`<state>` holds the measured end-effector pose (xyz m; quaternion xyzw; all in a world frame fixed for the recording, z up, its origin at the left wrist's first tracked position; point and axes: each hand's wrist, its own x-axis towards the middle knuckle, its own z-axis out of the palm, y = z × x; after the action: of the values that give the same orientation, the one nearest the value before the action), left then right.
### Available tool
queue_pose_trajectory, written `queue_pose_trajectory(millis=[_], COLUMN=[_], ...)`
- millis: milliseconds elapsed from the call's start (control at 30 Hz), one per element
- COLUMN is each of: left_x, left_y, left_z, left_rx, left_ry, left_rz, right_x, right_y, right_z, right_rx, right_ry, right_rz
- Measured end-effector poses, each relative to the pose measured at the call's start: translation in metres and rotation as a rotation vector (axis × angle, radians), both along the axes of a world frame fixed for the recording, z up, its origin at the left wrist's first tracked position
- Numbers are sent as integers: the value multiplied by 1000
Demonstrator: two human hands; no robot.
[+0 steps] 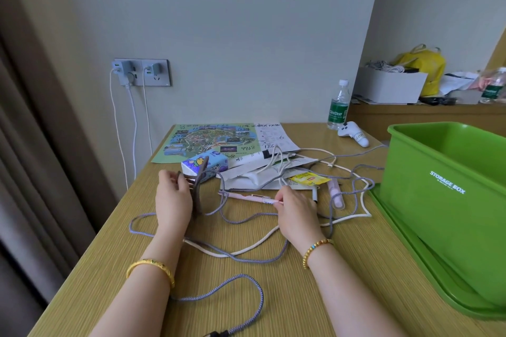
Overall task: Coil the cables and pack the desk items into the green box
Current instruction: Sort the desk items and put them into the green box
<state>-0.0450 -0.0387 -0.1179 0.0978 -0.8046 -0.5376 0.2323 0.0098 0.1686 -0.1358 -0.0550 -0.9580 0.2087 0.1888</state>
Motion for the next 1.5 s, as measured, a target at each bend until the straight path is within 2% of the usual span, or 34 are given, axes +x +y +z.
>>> queue_pose_trajectory(millis=[200,433,533,667,733,767,833,900,1000,1100,1200,1333,1433,1500], left_x=[10,29,40,53,55,55,61,69,84,97,108,118,123,128], left_y=[7,20,41,72,85,92,105,118,141,171,211,266,298,311], left_z=[12,26,32,48,63,73,96,114,132,150,162,166,161,163], left_rx=[88,198,167,-23,-33,36,366,640,623,611,423,-35,-362,-455], left_ry=[189,442,421,393,288,188,17,-35,58,99,106,202,237,327], left_rz=[-79,-92,-122,-146,-238,-294,-428,-527,-630,-787,-901,-851,-780,-719], right_x=[3,14,23,39,49,55,69,85,111,135,155,177,187,187], right_y=[-2,-14,-16,-15,-10,-4,10,26,57,93,132,187,216,227], right_z=[3,17,23,35,47,55,75,97,131,161,182,191,189,188], right_rx=[-55,-234,-376,-512,-533,-535,-538,-522,-405,-254,-93,91,110,98], right_ry=[55,407,497,543,600,632,689,766,869,884,800,562,365,266], right_rz=[37,43,10,-31,-44,-56,-93,-123,-178,-264,-351,-509,-570,-572])
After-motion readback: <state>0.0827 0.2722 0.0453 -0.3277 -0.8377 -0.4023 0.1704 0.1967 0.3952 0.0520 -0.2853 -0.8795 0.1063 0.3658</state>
